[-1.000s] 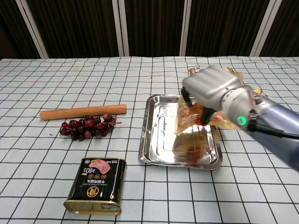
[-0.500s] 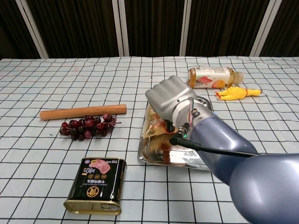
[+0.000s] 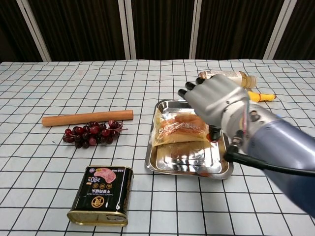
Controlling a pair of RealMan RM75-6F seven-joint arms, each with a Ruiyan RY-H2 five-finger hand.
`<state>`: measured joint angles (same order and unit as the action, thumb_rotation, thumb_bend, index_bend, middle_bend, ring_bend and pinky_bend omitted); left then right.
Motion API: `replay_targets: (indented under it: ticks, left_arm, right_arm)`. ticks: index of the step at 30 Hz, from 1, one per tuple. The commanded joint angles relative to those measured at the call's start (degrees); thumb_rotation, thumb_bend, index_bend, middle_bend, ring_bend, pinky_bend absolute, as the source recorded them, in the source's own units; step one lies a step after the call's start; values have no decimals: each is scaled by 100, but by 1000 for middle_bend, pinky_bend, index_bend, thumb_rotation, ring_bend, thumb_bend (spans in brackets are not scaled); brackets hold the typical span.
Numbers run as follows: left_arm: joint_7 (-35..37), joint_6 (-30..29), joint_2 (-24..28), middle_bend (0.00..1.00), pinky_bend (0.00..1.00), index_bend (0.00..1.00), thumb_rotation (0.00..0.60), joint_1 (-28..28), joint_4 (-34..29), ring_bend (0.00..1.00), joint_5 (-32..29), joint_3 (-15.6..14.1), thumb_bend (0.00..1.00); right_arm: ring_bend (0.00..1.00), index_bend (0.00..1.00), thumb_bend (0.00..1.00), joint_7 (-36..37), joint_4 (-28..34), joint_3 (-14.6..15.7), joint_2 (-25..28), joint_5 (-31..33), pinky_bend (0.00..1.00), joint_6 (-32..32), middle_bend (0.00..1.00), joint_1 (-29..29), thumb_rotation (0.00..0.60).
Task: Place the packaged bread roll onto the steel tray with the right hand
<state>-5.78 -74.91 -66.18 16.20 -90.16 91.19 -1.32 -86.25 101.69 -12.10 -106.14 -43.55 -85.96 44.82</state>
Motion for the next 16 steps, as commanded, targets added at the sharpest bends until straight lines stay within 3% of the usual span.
replay_targets:
  ticks: [1,4,7,9,11,16]
  left_arm:
    - [-42,-18,-9,0,36,0,600,-13,-15,0,10,-9,84]
    - [-118,-57,-28,0,36,0,600,-33,-30,0,55,-31,84]
    - [-211,-83,-63,0,36,0,600,-49,-64,0,93,-50,84]
    - [-263,-160,-116,0,36,0,600,-67,-87,0,134,-37,84]
    - [-358,-187,-178,0,36,0,600,-77,-70,0,167,-44,84]
    - [-615,-35,-255,0,36,0,600,-55,-101,0,179,-120,84]
  right_arm:
    - [0,0,319,125,1113,872,898,-834,138,-1027,0,-667,600]
    - [0,0,319,1290,1434,1806,1732,-2050,117,-1687,0,-1390,600]
    - [0,0,319,3032,676,2554,2430,-2955,92,-2361,0,-2236,600]
    - [0,0,320,4172,-119,2677,2674,-2864,81,-2610,0,-2769,600]
    - [0,0,319,5110,-634,2605,2781,-2657,71,-2582,0,-3087,600]
    - [0,0,320,6464,-980,2527,3133,-2930,71,-2384,0,-3355,600]
